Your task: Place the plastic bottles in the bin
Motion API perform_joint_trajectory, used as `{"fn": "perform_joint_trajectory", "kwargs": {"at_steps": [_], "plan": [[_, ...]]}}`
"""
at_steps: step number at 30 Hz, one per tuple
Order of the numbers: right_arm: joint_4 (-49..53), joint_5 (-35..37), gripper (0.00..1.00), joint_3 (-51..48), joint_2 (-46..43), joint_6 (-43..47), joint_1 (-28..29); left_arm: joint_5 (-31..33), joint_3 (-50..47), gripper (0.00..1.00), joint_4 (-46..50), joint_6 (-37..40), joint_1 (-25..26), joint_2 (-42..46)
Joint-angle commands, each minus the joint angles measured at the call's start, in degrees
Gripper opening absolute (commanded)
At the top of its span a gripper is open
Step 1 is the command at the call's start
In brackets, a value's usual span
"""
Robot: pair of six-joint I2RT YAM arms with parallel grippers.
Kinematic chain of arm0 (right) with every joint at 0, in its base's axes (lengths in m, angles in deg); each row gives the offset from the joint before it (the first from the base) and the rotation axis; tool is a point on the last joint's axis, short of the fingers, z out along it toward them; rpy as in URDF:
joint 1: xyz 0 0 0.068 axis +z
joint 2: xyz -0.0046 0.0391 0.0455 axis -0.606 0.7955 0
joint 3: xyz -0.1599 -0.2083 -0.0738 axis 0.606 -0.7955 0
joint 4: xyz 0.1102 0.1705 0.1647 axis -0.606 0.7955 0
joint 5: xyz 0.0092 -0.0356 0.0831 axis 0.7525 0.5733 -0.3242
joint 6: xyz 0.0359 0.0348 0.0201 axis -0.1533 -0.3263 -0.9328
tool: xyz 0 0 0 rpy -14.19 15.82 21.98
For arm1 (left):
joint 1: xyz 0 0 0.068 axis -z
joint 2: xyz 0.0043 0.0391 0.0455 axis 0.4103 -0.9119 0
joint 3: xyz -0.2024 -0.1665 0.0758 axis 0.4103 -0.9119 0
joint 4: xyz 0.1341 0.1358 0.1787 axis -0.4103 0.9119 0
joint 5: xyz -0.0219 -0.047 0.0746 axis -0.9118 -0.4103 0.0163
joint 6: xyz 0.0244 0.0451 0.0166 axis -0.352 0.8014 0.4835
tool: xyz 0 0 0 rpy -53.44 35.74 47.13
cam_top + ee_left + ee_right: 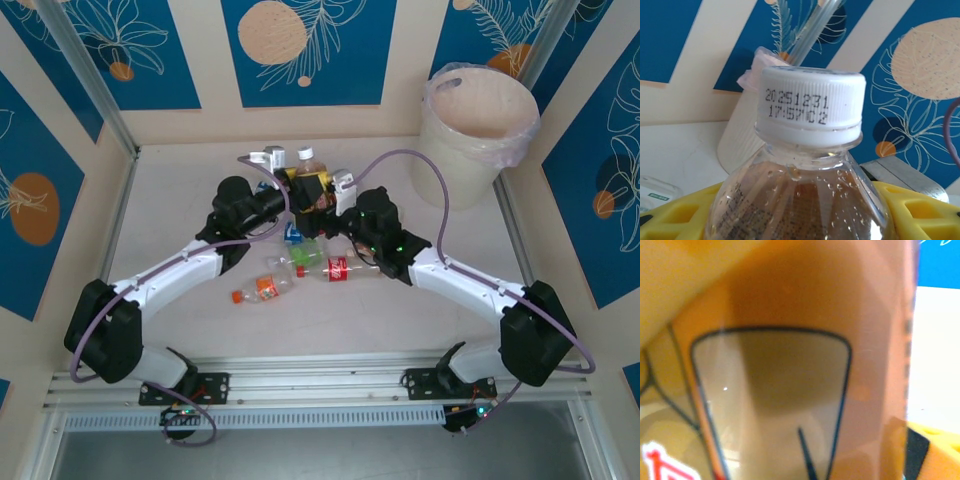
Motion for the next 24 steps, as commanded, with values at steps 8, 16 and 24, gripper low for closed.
{"fn": "perform_joint_trajectory", "kwargs": {"at_steps": [8, 16, 24], "plan": [[3.59, 7.47, 0.65, 1.15, 0.43, 5.94, 2.19, 0.76, 0.99, 0.43, 1.29, -1.81, 0.89, 0.37], [5.02, 5.78, 0.46, 0.35, -1.46, 6.08, 0.25, 4.0, -0.26, 0.79, 3.55, -4.32, 0.8, 1.25], [7.95, 6.0, 0.42, -0.39, -3.74, 5.5, -3.7, 3.26, -4.58, 1.0, -0.35, -0.62, 0.57, 6.12]]}}
